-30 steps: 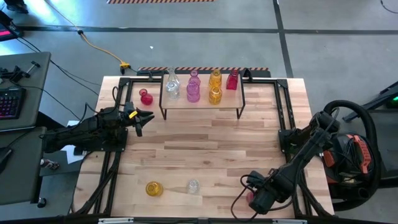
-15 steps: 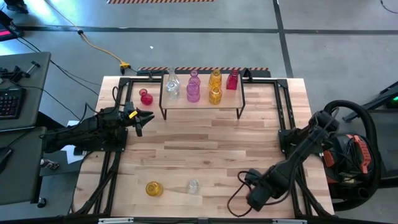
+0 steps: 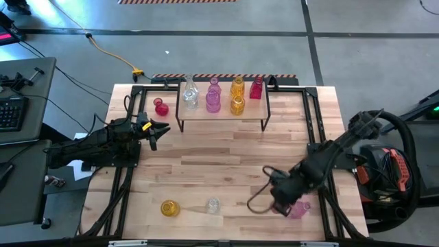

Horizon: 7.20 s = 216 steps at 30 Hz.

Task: Sort vases onto shelf
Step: Put the bottom red vase on the shelf aligned with the other red vase

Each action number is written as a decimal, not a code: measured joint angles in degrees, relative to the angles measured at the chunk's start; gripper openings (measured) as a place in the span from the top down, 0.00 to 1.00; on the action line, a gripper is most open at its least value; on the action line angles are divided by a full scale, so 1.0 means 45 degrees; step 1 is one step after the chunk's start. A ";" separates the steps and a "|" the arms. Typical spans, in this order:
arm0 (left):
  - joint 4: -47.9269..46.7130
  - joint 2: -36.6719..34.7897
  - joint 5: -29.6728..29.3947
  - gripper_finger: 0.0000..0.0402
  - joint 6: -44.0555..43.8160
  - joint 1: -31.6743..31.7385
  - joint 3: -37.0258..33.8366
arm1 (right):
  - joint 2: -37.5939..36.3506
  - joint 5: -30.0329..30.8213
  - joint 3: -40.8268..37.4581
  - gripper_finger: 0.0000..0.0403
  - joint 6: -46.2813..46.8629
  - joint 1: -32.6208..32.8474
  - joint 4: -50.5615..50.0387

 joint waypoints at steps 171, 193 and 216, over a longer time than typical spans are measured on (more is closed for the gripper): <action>0.0000 -0.0001 -0.0005 0.76 0.0001 -0.0003 0.0000 | 0.2600 0.1722 0.7692 0.86 -1.8826 -1.5295 -0.4525; 0.0000 0.0001 0.0000 0.76 -0.0003 -0.0001 0.0000 | 0.2641 0.1876 0.7689 0.84 -1.8835 -1.5295 -0.3801; 0.0000 -0.0001 0.0000 0.76 -0.0003 0.0001 0.0000 | 0.2602 0.2309 0.8623 0.76 -1.8928 -1.5320 -0.4066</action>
